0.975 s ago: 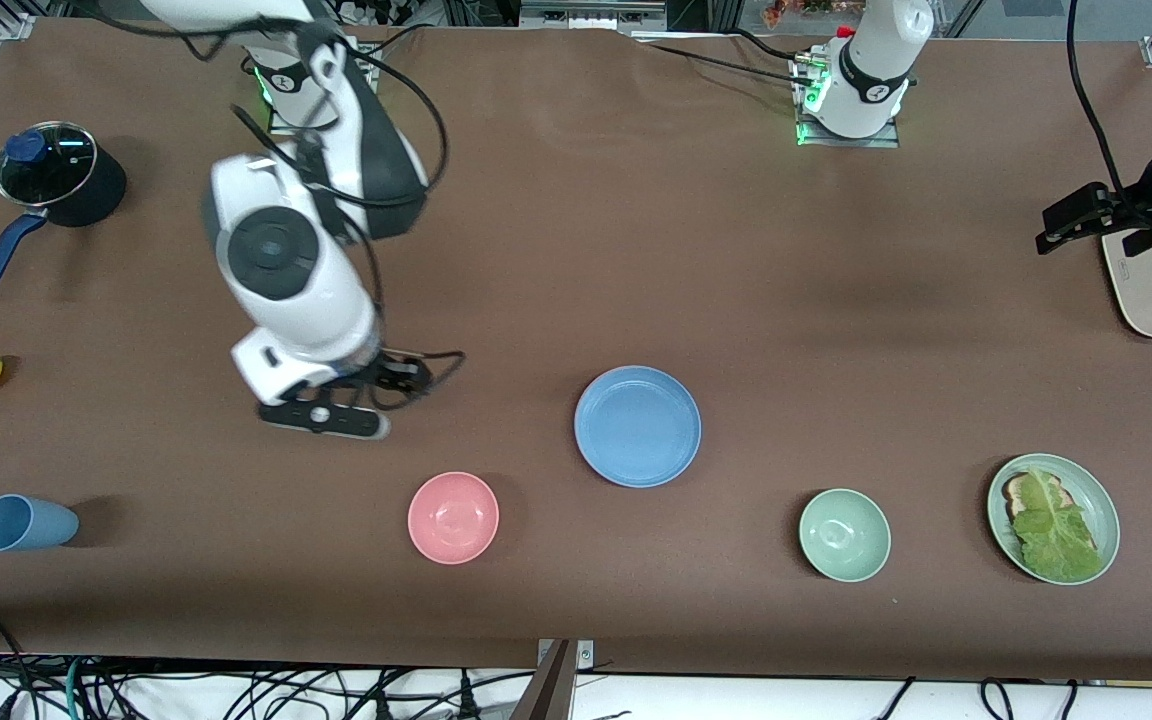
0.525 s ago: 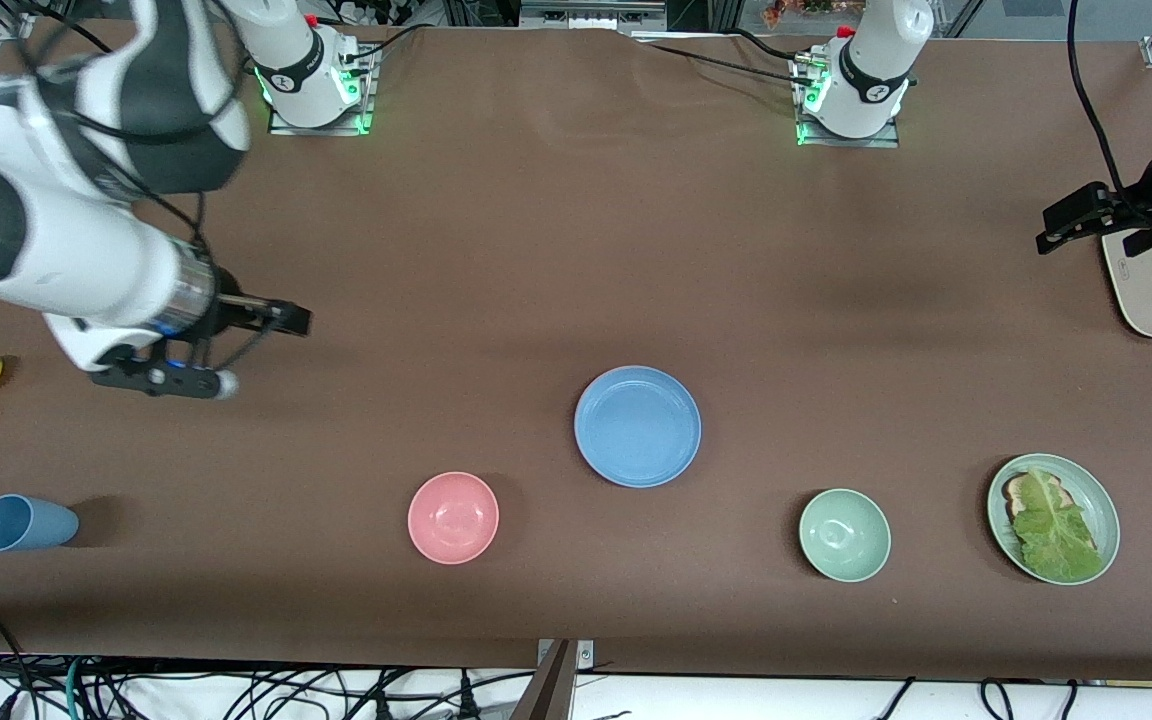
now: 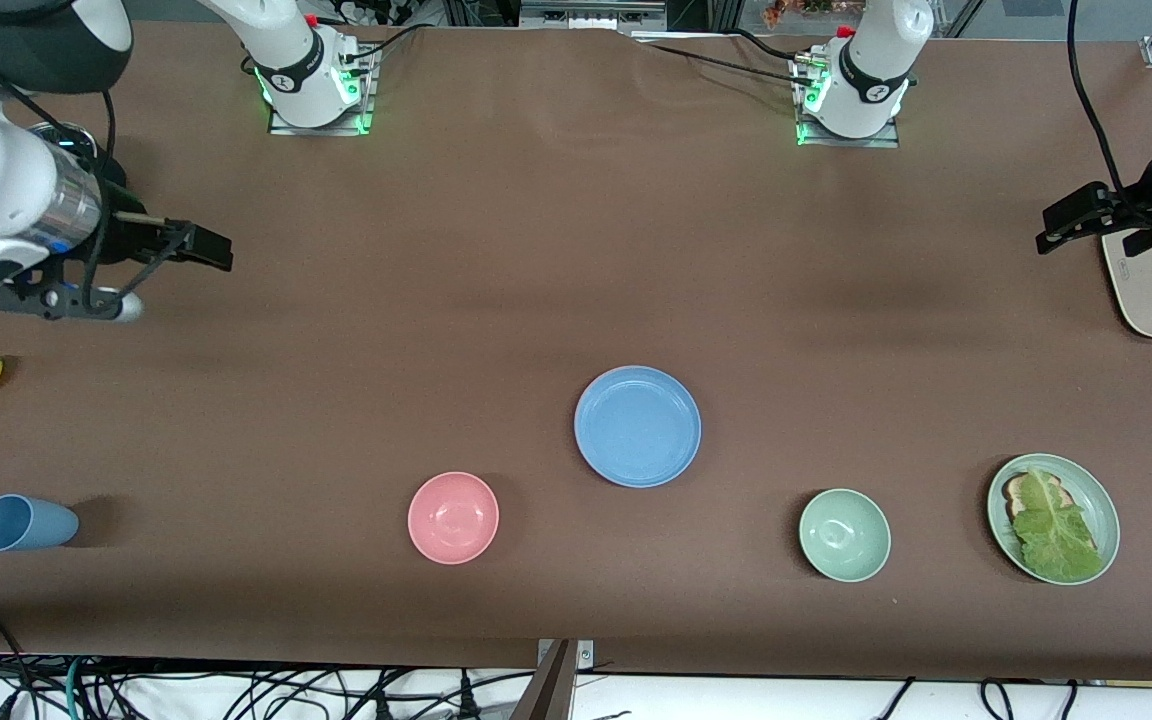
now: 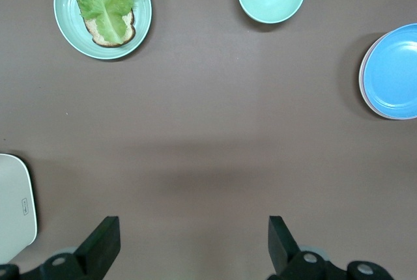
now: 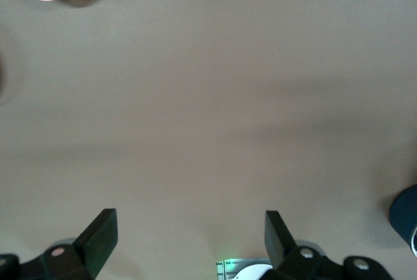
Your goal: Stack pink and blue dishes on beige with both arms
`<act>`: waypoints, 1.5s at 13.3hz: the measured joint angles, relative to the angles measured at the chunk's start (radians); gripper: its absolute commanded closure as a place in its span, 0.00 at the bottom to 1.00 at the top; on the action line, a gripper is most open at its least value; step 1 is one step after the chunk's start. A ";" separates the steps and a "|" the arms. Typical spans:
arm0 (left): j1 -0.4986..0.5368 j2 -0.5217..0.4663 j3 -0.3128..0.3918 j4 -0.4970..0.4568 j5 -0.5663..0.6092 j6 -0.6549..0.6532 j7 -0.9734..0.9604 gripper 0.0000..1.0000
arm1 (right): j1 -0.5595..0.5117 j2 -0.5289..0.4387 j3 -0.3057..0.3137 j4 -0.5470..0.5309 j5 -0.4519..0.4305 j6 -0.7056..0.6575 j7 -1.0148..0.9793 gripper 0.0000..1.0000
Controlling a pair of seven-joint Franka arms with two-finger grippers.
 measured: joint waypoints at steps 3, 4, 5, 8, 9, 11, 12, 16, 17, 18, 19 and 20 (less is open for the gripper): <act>0.000 0.000 0.000 0.000 0.000 0.000 0.000 0.00 | -0.127 -0.086 0.091 -0.103 -0.024 0.072 -0.057 0.00; 0.000 0.000 0.000 0.000 0.000 0.000 0.000 0.00 | -0.140 -0.098 0.100 -0.113 -0.045 0.085 -0.067 0.00; 0.000 0.000 0.000 0.000 0.000 0.000 0.000 0.00 | -0.145 -0.104 0.104 -0.118 -0.062 0.098 -0.077 0.00; 0.000 0.000 0.000 0.000 0.000 0.000 0.000 0.00 | -0.155 -0.108 0.102 -0.118 -0.068 0.152 -0.084 0.00; 0.000 0.000 0.000 0.000 0.000 -0.001 0.000 0.00 | -0.157 -0.109 0.098 -0.118 -0.068 0.167 -0.084 0.00; 0.000 0.000 0.000 0.000 0.000 -0.001 0.000 0.00 | -0.158 -0.109 0.093 -0.118 -0.068 0.171 -0.079 0.00; 0.000 0.000 0.000 0.000 0.000 -0.001 0.000 0.00 | -0.159 -0.109 0.088 -0.118 -0.068 0.172 -0.078 0.00; 0.000 0.000 0.000 0.000 0.000 -0.003 0.000 0.00 | -0.160 -0.110 0.078 -0.117 -0.067 0.172 -0.078 0.00; 0.000 0.000 0.000 0.000 0.000 -0.003 0.001 0.00 | -0.160 -0.110 0.081 -0.113 -0.066 0.172 -0.078 0.00; 0.000 0.000 0.000 0.000 0.000 -0.003 0.001 0.00 | -0.158 -0.110 0.084 -0.111 -0.065 0.170 -0.078 0.00; 0.000 0.000 -0.001 0.000 0.000 -0.003 0.001 0.00 | -0.156 -0.110 0.087 -0.110 -0.065 0.164 -0.078 0.00; 0.000 0.000 -0.001 0.000 0.000 -0.003 0.001 0.00 | -0.155 -0.110 0.088 -0.110 -0.065 0.157 -0.078 0.00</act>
